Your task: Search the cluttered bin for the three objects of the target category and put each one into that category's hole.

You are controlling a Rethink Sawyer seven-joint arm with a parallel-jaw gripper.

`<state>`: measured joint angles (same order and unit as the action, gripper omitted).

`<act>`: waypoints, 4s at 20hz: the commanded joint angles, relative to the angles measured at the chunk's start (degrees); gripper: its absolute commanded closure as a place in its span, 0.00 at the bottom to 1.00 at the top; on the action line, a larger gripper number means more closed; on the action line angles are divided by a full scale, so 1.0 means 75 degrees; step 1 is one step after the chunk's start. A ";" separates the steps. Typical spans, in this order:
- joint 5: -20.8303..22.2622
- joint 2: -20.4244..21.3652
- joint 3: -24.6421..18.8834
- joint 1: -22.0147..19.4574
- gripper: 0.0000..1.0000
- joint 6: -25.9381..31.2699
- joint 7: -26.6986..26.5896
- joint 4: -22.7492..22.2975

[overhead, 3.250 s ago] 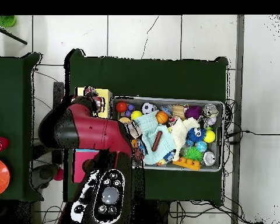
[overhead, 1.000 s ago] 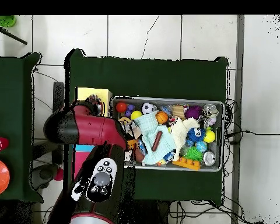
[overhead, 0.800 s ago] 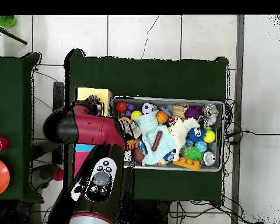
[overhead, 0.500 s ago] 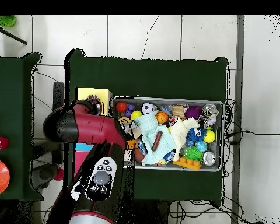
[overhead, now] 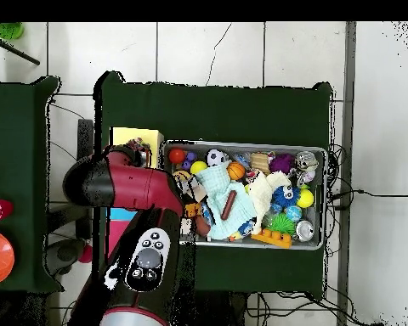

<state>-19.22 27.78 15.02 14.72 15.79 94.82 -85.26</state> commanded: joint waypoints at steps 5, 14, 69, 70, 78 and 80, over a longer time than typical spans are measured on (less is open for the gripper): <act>-0.0096 -0.0114 -0.0528 -0.0218 0.00 0.1417 0.1352 0.0065; 0.0030 0.0424 -0.0360 -0.0142 0.00 0.2571 0.1296 0.0191; 0.0747 0.0158 -0.0426 -0.0350 1.00 0.0285 0.1147 -0.0116; 0.0773 0.0142 -0.0432 -0.0360 1.00 0.0259 0.1131 -0.0121; 0.0869 -0.0075 -0.0487 -0.0427 1.00 -0.0158 0.1107 -0.0127; 0.0875 -0.0160 -0.0486 -0.0423 1.00 -0.0284 0.1131 -0.0132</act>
<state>-15.60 30.76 15.15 13.31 17.69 94.82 -83.81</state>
